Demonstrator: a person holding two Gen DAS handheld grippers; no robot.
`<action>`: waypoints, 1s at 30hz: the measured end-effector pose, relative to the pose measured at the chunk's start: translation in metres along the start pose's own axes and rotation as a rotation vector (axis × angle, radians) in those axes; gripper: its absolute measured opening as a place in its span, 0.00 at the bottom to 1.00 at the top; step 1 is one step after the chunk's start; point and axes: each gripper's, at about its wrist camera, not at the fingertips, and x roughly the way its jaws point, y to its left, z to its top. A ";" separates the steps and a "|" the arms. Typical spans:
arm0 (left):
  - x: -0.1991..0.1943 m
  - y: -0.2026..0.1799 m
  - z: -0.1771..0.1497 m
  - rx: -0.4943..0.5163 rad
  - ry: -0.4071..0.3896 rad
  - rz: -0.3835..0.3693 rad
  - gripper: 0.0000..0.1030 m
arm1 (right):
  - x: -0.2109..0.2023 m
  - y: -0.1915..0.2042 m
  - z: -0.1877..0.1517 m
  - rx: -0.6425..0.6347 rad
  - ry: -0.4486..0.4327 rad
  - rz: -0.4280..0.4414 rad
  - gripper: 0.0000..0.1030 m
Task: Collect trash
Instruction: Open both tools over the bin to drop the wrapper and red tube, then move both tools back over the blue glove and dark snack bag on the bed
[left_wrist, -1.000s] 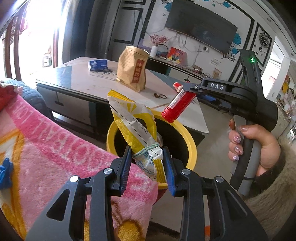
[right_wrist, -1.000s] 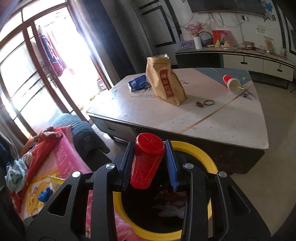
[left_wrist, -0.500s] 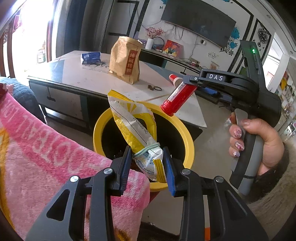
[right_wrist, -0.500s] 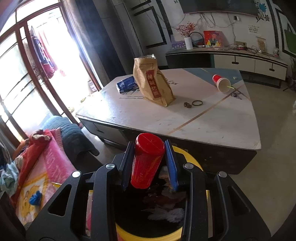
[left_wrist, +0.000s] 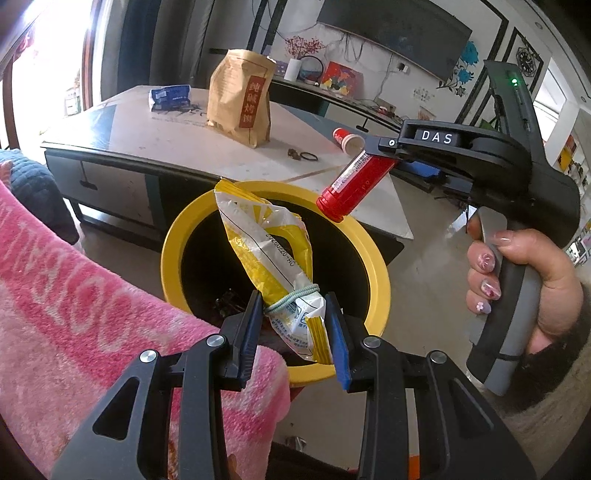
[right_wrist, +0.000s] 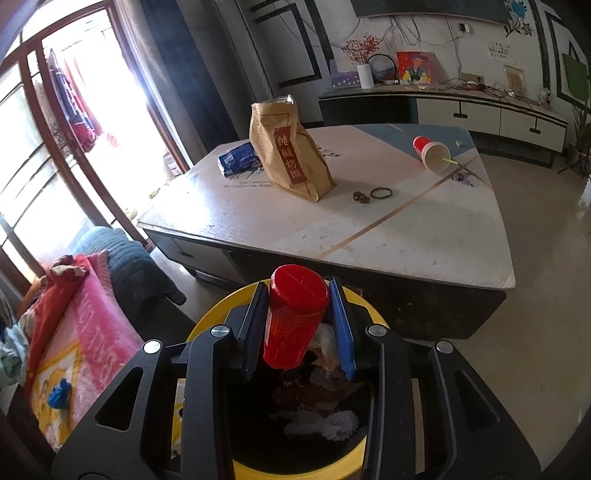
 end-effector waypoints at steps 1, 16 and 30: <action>0.002 0.000 0.001 -0.001 0.003 0.000 0.31 | 0.001 -0.001 0.000 0.001 0.003 -0.001 0.26; 0.002 0.000 0.009 -0.005 -0.044 0.011 0.70 | 0.001 -0.004 -0.003 0.024 0.017 0.002 0.46; -0.056 0.025 0.002 -0.065 -0.161 0.121 0.93 | -0.017 0.022 -0.007 -0.028 -0.022 0.057 0.65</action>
